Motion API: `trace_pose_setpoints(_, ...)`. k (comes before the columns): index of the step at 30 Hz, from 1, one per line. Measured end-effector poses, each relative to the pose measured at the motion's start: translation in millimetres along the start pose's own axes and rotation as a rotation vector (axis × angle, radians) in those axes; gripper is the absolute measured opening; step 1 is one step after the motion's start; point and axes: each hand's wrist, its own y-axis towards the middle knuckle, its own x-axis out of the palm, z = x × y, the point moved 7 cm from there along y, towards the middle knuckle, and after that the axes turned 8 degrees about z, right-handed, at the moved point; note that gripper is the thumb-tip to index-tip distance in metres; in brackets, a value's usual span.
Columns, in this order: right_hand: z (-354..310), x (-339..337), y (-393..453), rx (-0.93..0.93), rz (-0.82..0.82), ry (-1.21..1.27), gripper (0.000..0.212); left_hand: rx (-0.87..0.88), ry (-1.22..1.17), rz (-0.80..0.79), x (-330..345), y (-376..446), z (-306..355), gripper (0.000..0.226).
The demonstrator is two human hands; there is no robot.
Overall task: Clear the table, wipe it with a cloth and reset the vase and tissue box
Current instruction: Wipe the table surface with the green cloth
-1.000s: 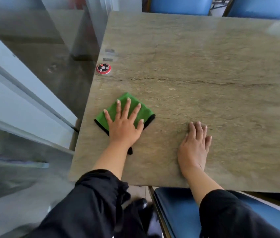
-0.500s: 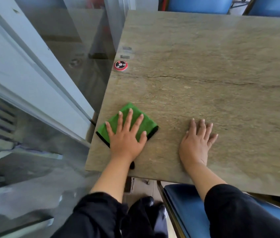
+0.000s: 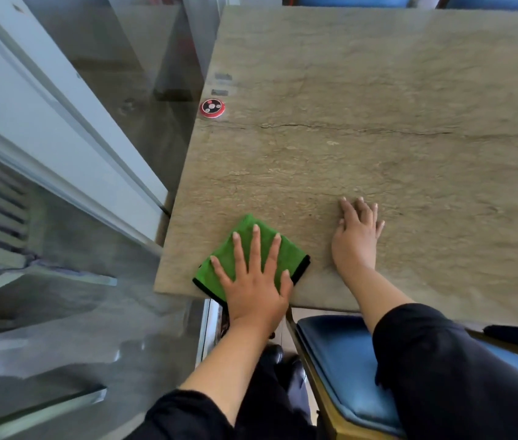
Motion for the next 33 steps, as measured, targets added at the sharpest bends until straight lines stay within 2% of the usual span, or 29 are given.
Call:
trace_pose_setpoints(4, 6.7, -13.3, 4.5, -0.004, -0.059, 0.084, 0.044, -0.010, 0.018, -0.051, -0.9, 36.6, -16.3, 0.061)
trace_pose_setpoints(9, 40.2, -40.3, 10.0, 0.040, -0.059, -0.055, 0.046, -0.082, 0.017, -0.040, -1.1, 49.1, -8.7, 0.061)
trace_pose_setpoints(16, 54.2, -58.2, 18.8, 0.055, -0.134, 0.020, 0.042, 0.379, 0.014, -0.077, 8.6, 4.7, 72.4, 0.063)
trace_pose_setpoints(23, 109.1, -98.5, 34.9, -0.037, -0.243, -0.133, 0.043, 0.476, 0.042, -0.086, 9.8, 40.4, 103.5, 0.062)
trace_pose_setpoints(28, 170.2, -129.7, 34.5, -0.172, -0.353, -0.189, 0.053, 0.830, 0.028, -0.072, 17.9, -8.1, 179.0, 0.065)
trace_pose_setpoints(31, 183.1, -137.3, 33.7, -0.170, -0.308, -0.070, 0.047, 0.925, 0.042, -0.069, 21.3, -3.2, 200.2, 0.065)
trace_pose_setpoints(33, 184.1, -141.7, 39.8, -0.133, -0.242, 0.018, 0.041, 0.917, 0.041, -0.089, 23.2, 11.3, 211.0, 0.063)
